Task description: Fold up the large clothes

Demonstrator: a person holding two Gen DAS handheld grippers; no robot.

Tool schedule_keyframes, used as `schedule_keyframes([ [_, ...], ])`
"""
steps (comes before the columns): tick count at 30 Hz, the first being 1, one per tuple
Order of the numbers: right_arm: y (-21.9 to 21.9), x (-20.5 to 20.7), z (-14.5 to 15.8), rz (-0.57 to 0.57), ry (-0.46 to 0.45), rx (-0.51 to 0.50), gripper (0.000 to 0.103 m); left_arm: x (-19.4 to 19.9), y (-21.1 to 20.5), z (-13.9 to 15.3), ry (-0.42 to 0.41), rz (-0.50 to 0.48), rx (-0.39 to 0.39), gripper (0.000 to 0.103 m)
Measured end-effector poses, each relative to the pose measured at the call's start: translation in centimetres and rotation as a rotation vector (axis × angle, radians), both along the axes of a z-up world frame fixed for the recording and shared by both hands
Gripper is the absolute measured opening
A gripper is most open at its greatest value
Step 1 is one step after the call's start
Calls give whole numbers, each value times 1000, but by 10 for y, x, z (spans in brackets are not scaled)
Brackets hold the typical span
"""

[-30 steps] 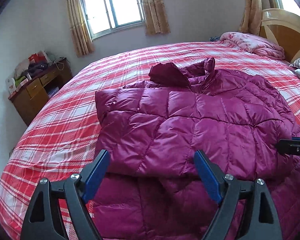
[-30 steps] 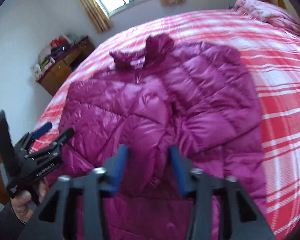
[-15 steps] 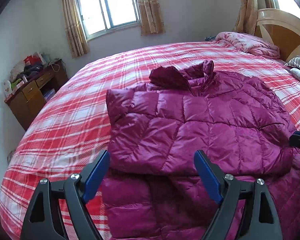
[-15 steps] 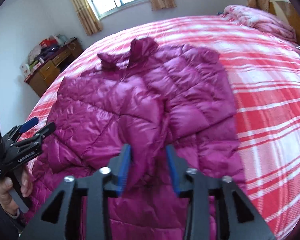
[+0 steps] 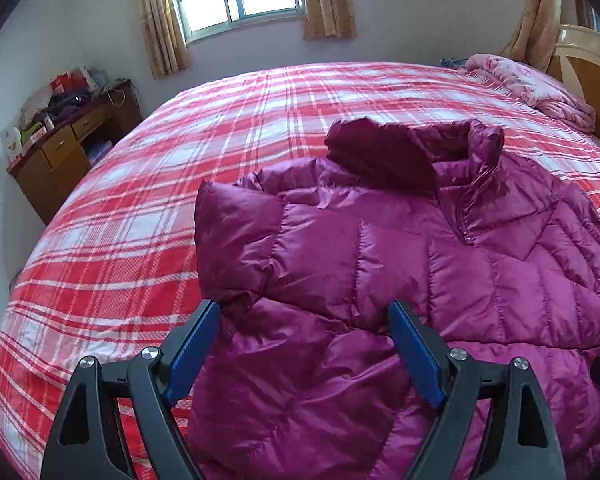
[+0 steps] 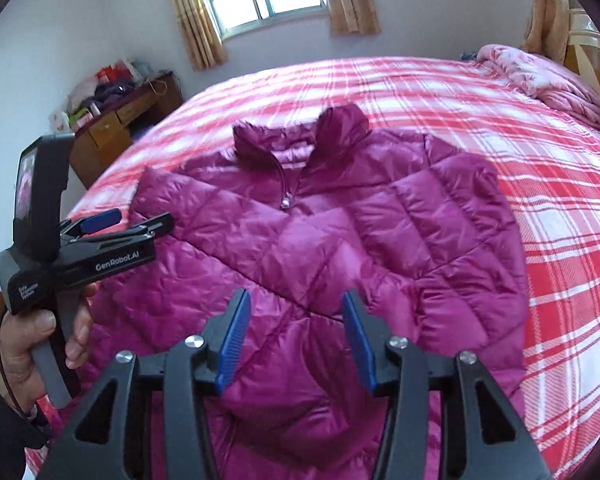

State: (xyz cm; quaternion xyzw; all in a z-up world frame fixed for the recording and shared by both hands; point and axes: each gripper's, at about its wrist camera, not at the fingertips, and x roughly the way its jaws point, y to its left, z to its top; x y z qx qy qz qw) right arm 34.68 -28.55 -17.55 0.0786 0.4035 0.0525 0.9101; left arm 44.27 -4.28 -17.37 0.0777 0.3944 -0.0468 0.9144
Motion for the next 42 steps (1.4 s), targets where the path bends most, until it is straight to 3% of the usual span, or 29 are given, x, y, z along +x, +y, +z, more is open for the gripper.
schedule_keyframes([
  [4, -2, 3, -17, -6, 13, -4, 51, 3, 6, -20, 22, 9, -42, 86],
  [10, 6, 1, -28, -8, 0, -61, 51, 2, 7, -25, 21, 6, -61, 89],
  [25, 21, 7, -34, -26, 11, -186, 52, 10, 1, -33, 41, 16, -29, 94],
  [42, 34, 6, -35, -38, 13, -280, 52, 19, 9, -41, 86, 44, -64, 102],
])
